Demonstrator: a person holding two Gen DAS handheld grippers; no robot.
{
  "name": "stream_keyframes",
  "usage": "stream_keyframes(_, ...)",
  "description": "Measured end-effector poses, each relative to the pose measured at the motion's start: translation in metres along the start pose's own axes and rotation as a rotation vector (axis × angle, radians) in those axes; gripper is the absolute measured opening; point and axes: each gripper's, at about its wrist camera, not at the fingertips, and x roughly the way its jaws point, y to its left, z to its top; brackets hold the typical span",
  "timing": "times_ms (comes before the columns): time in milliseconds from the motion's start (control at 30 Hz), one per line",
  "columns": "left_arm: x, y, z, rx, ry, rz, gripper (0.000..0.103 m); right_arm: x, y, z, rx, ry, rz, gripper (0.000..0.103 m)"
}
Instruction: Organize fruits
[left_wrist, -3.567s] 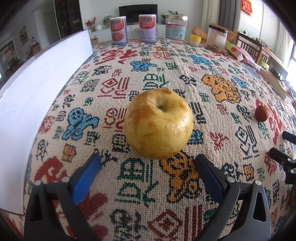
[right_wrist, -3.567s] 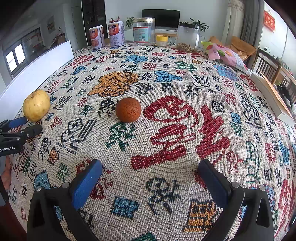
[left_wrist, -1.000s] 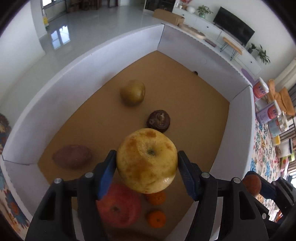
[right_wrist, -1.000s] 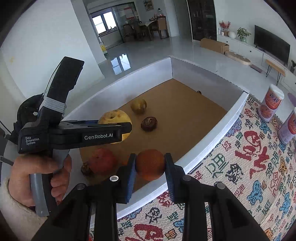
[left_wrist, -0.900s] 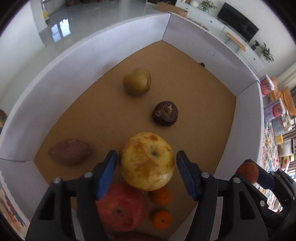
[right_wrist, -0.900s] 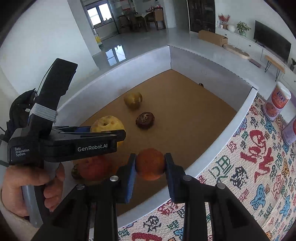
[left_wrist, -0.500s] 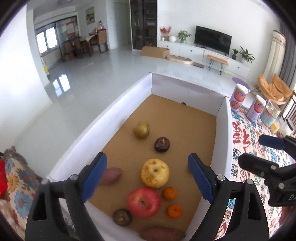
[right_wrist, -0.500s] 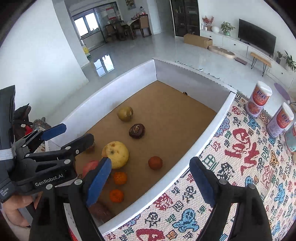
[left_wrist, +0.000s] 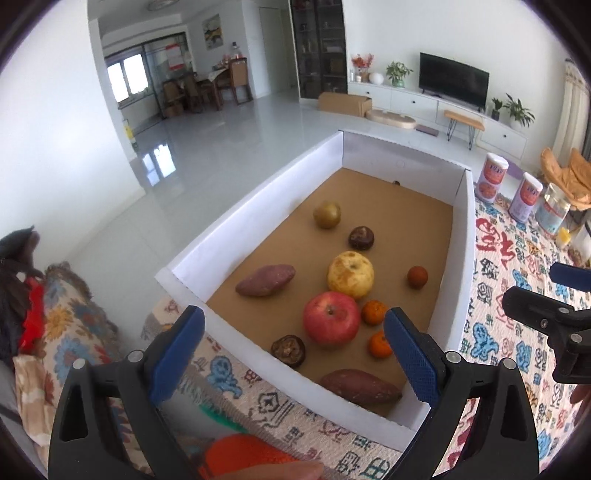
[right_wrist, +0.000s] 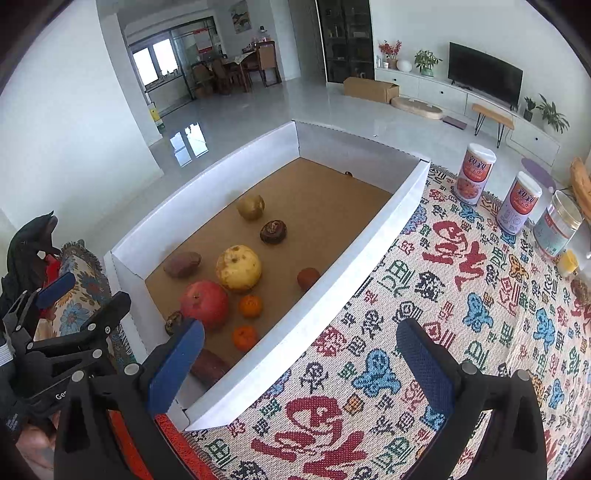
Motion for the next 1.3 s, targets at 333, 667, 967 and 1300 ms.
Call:
stream_keyframes(333,-0.003,0.022,0.002,-0.058,0.043,-0.005,0.1,-0.014,0.045,0.012,-0.097,-0.018,-0.01,0.103)
stream_keyframes(667,-0.005,0.025,0.01,-0.079,0.035,0.003,0.1,-0.011,0.057,0.018,-0.135,-0.013,-0.043,0.103)
stream_keyframes(967,0.0,0.029,0.011,-0.088,0.047,0.007,0.1,-0.005,0.059,0.02,-0.145,0.008,-0.063,0.103)
stream_keyframes(1300,0.003,0.031,0.011,-0.095,0.047,-0.004,0.1,-0.001,0.062,0.02,-0.161,0.012,-0.07,0.103)
